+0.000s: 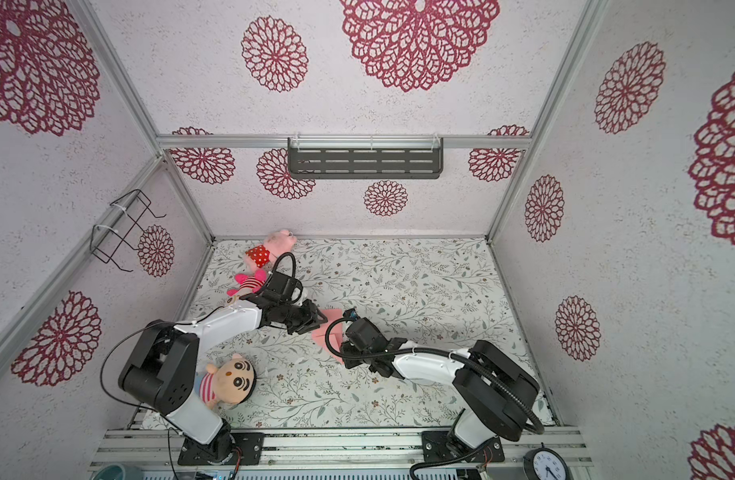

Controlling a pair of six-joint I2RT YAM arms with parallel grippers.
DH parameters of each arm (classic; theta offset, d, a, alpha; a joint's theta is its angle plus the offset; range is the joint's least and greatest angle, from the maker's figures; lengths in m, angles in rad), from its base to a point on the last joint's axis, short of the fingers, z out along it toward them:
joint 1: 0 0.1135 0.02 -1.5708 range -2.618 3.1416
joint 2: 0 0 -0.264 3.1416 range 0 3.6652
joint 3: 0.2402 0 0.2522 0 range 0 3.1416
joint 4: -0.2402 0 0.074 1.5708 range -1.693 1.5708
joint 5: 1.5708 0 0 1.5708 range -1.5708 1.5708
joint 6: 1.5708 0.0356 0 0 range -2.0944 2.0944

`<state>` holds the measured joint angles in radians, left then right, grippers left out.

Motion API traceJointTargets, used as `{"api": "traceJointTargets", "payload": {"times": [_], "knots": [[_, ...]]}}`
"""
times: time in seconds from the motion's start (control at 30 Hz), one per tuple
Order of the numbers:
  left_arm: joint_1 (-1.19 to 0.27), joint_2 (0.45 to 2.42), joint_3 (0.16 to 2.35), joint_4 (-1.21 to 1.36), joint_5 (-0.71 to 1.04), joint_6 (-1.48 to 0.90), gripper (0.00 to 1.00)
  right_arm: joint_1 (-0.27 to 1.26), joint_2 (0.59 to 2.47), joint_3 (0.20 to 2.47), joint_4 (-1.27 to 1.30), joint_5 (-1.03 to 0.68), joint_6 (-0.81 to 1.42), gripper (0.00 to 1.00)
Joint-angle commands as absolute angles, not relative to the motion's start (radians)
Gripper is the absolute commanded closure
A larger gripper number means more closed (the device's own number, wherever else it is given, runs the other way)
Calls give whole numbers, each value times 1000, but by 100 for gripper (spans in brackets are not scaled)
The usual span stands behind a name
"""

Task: Fold a paper plane with a square sheet of paper (pick it up from the middle)

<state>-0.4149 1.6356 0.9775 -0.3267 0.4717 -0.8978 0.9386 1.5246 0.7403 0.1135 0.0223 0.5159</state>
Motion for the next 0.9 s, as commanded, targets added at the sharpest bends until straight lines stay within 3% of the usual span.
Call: {"api": "traceJointTargets", "payload": {"times": [0.0, 0.13, 0.3, 0.67, 0.87], "knots": [[-397, 1582, 906, -269, 433, -925, 51, 931, 1522, 758, 240, -4, 548, 60], [-370, 1523, 823, -222, 448, -909, 40, 925, 1541, 753, 298, -16, 528, 54], [-358, 1473, 737, -151, 455, -865, 26, 910, 1620, 783, 324, -25, 490, 55], [-357, 1538, 622, 71, 545, -907, 28, 885, 1696, 780, 452, -48, 499, 88], [-357, 1602, 621, 128, 592, -907, 31, 871, 1718, 769, 452, -54, 531, 96]]}}
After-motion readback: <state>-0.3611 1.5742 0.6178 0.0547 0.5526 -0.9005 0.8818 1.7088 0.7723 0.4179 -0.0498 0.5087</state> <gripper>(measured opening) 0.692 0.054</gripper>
